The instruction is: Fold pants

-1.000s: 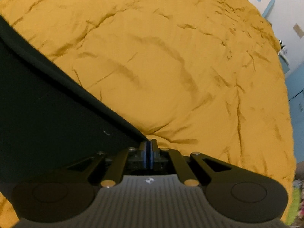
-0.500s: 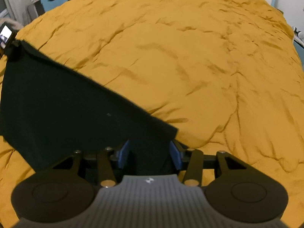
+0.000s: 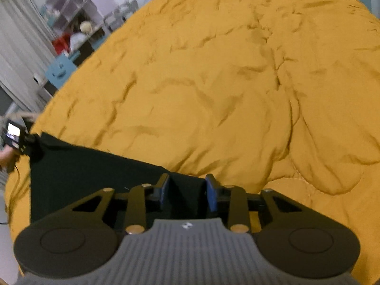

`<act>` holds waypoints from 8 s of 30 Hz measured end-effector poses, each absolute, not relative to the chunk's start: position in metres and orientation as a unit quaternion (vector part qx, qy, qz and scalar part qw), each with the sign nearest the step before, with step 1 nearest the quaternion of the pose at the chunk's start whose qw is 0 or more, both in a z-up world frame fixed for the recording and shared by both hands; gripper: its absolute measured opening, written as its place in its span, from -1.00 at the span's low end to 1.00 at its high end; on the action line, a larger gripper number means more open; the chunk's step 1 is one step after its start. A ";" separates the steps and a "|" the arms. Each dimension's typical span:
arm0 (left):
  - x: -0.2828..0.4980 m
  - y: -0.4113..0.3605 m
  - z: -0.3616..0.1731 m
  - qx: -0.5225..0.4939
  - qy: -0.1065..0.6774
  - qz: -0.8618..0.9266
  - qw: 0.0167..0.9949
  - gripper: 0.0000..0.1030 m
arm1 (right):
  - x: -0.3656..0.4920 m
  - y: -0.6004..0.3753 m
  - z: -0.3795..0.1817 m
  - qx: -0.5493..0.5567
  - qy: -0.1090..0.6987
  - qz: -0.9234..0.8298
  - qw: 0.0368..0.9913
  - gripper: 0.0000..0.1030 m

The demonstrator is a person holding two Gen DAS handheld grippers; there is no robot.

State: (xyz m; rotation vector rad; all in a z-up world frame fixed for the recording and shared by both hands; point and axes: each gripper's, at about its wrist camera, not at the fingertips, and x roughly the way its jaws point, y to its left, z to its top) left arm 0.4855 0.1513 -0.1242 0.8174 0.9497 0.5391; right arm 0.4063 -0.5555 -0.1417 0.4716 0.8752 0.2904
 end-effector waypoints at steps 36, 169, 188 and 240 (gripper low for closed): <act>0.465 0.146 -0.072 0.433 0.394 0.234 0.776 -0.98 | 0.290 -0.552 -0.062 0.246 0.332 0.098 0.905 -1.00; 0.400 0.295 -0.073 0.076 0.345 0.119 0.928 -1.00 | 0.347 -0.309 -0.118 -0.040 0.439 -0.031 0.897 -0.15; 0.422 0.329 -0.029 0.074 0.362 0.052 0.928 0.19 | 0.350 -0.309 -0.119 -0.050 0.446 -0.030 0.893 -0.06; 0.400 0.406 -0.085 -0.329 0.341 0.185 0.861 -1.00 | 0.280 -0.156 -0.069 -0.095 0.465 0.142 0.869 -0.55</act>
